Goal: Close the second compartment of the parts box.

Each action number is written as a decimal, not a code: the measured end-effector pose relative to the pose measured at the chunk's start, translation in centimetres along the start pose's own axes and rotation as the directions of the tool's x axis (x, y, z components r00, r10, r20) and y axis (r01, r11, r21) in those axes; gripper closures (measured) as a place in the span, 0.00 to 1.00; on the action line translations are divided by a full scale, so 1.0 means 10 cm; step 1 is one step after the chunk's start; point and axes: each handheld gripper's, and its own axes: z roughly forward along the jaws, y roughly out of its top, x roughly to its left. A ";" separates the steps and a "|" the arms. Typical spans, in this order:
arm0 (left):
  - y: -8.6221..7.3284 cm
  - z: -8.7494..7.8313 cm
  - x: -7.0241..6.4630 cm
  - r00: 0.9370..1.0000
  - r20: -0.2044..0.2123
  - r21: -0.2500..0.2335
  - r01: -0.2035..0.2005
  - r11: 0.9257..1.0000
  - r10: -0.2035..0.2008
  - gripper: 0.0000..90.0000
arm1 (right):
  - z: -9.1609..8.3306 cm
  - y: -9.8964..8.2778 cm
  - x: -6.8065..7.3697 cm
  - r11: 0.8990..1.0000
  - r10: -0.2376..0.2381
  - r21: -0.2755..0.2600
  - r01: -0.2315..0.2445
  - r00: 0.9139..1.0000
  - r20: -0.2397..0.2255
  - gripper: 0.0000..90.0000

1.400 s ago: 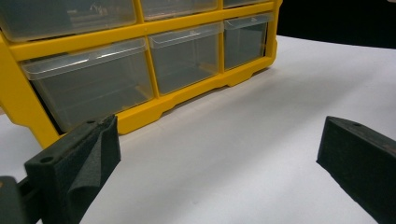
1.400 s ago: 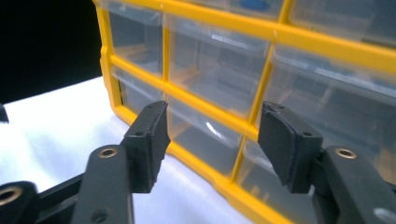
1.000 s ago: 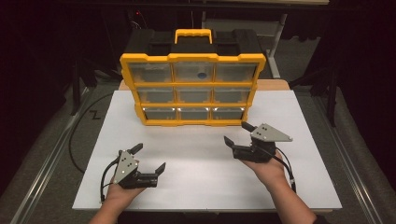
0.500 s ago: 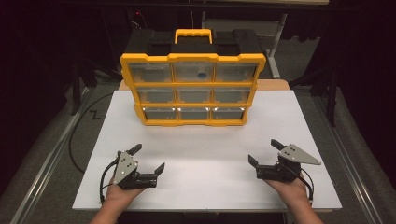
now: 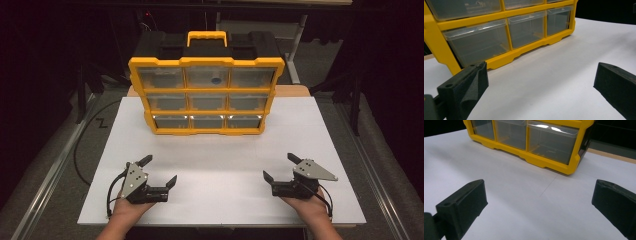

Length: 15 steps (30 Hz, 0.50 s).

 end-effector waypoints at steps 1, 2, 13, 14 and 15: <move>0.00 0.00 0.00 1.000 0.001 -0.003 0.000 1.000 0.000 0.00 | 0.00 0.00 0.01 1.000 -0.002 -0.004 0.002 1.000 0.001 0.01; 0.01 -0.01 -0.01 1.000 0.002 -0.004 -0.001 1.000 0.001 0.00 | -0.01 0.01 0.03 1.000 -0.002 -0.008 0.002 1.000 -0.001 0.01; 0.01 0.01 -0.01 1.000 0.014 -0.009 -0.003 1.000 0.003 0.00 | -0.02 0.00 0.04 1.000 0.008 -0.013 -0.008 1.000 0.000 0.01; 0.01 0.01 -0.01 1.000 0.014 -0.009 -0.003 1.000 0.003 0.00 | -0.02 0.00 0.04 1.000 0.008 -0.013 -0.008 1.000 0.001 0.01; 0.01 0.01 -0.01 1.000 0.014 -0.009 -0.004 1.000 0.004 0.00 | -0.02 0.00 0.04 1.000 0.008 -0.014 -0.008 1.000 0.001 0.01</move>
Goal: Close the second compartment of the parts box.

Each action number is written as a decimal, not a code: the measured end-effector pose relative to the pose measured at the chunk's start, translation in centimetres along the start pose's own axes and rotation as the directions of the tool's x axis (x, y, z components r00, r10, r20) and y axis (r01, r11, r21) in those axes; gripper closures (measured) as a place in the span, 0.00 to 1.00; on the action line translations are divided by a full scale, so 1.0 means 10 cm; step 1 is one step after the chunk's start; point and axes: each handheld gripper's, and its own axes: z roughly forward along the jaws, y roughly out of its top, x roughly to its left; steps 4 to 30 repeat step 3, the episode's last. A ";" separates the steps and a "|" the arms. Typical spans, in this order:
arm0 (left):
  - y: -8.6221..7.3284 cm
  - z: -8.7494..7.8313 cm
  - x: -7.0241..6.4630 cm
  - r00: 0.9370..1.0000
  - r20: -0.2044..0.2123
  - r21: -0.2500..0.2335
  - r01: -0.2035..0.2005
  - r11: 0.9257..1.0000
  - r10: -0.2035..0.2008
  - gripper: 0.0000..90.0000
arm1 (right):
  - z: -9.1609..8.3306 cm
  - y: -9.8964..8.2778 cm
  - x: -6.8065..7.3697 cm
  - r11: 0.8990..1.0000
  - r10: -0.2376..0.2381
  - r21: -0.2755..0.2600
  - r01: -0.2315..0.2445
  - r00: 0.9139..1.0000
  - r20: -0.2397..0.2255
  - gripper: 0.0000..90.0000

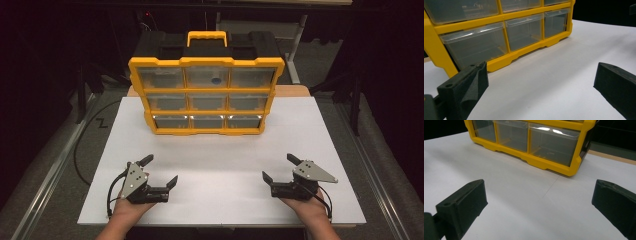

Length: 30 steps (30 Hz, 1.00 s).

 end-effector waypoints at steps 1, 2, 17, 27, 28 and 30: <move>0.00 0.00 0.00 1.000 0.000 0.000 0.000 1.000 0.000 0.00 | 0.00 0.00 0.00 1.000 0.001 -0.001 -0.001 1.000 0.000 0.01; 0.00 0.00 0.00 1.000 0.000 -0.001 0.000 1.000 0.000 0.00 | 0.00 0.00 0.00 1.000 0.003 -0.001 -0.003 1.000 0.000 0.01; 0.00 0.00 0.00 1.000 0.000 -0.002 0.001 1.000 -0.001 0.00 | 0.00 0.00 0.00 1.000 0.002 0.000 -0.002 1.000 0.000 0.01; 0.00 0.00 0.00 1.000 0.000 -0.002 0.001 1.000 -0.001 0.00 | 0.00 0.00 0.00 1.000 0.002 0.000 -0.002 1.000 0.000 0.01; 0.00 0.00 0.00 1.000 0.000 -0.002 0.001 1.000 -0.001 0.00 | 0.00 0.00 0.00 1.000 0.002 0.000 -0.002 1.000 0.000 0.01; 0.00 0.00 0.00 1.000 0.000 -0.002 0.001 1.000 -0.001 0.00 | 0.00 0.00 0.00 1.000 0.002 0.000 -0.002 1.000 0.000 0.01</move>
